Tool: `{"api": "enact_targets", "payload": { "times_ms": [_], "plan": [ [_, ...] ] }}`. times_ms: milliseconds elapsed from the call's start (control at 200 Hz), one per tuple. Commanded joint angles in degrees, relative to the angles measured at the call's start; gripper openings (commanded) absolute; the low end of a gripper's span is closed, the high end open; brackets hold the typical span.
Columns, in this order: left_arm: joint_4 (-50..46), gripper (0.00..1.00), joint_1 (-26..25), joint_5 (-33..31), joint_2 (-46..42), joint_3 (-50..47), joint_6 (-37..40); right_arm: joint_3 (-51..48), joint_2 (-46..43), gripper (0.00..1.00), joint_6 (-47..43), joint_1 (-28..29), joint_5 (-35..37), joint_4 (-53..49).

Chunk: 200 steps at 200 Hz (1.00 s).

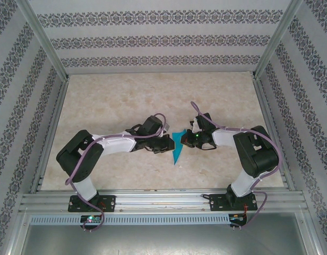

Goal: Fold a paper plane with a square sheet of paper (fold left side to right side)
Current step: Fold the wing for the fifth time at the center of the table.

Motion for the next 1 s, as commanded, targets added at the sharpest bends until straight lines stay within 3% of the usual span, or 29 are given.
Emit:
{"api": "enact_targets", "payload": {
  "times_ms": [0,625,994],
  "plan": [
    [2.29,0.12,-0.78,1.59,1.4,2.5,-1.0,-2.56,3.56,0.0,-1.51,-0.23,3.29,-5.29],
    [0.33,0.12,-1.92,2.39,5.97,6.03,-0.05,-2.3,4.08,0.0,-1.7,-0.14,3.22,-5.3],
    [2.74,0.11,-3.6,2.31,7.31,2.69,-2.04,-2.3,4.26,0.0,-1.79,-0.06,3.38,-5.44]
  ]
}}
